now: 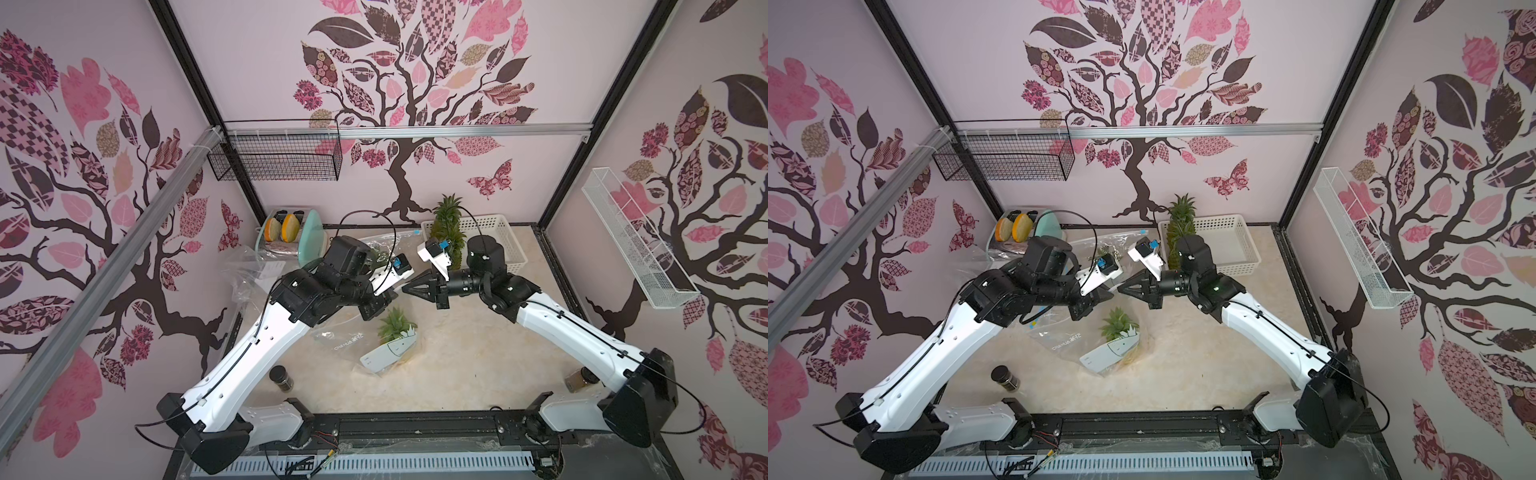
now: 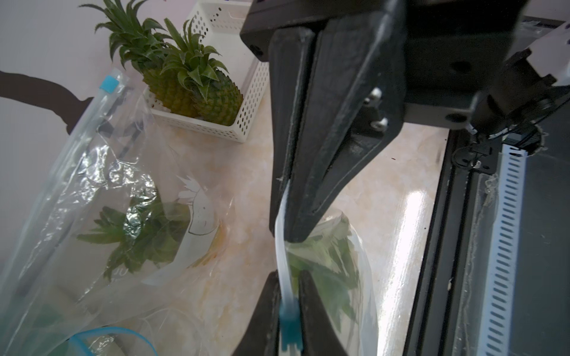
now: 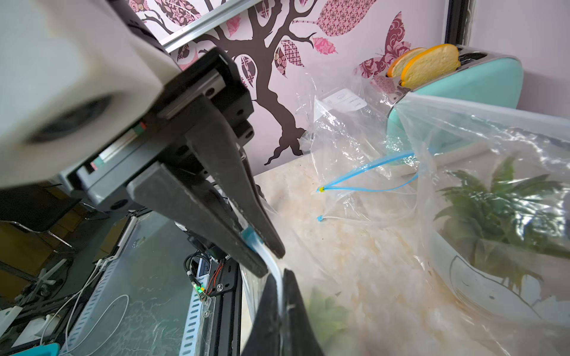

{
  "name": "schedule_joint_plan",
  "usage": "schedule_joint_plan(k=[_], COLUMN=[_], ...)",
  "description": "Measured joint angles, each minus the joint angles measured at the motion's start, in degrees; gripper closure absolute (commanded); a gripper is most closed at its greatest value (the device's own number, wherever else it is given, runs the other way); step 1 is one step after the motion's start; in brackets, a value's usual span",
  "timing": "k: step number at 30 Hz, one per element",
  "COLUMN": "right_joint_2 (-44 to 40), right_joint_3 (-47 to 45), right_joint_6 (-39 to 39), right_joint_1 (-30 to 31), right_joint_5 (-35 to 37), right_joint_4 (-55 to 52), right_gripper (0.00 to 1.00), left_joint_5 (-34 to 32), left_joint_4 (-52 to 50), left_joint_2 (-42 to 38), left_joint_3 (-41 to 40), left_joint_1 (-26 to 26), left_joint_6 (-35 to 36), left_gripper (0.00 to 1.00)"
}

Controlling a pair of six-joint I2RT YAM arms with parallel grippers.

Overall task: Open the zip-top bag and take out the pineapple
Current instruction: Unzip the zipper on the zipper food storage bag.

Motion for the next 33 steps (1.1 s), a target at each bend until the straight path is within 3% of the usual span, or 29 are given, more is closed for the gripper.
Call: schedule_joint_plan(k=[2, 16, 33], right_joint_2=[0.0, -3.0, -8.7], right_joint_3=[0.0, -2.0, -5.4], right_joint_6=[0.2, 0.1, 1.3], right_joint_1=[0.0, 0.2, -9.6], right_joint_5=[0.7, 4.7, 4.3], right_joint_4=[0.0, -0.3, -2.2], right_gripper=[1.00, 1.00, 1.00], left_joint_5=[-0.1, -1.7, -8.7], left_joint_4=[0.2, 2.8, -0.2], left_joint_2=[0.0, -2.4, -9.1], left_joint_3=[0.0, -2.8, -7.4], left_joint_1=[0.0, -0.3, -0.4], left_joint_6=[0.2, 0.0, -3.3], left_gripper=[1.00, 1.00, 1.00])
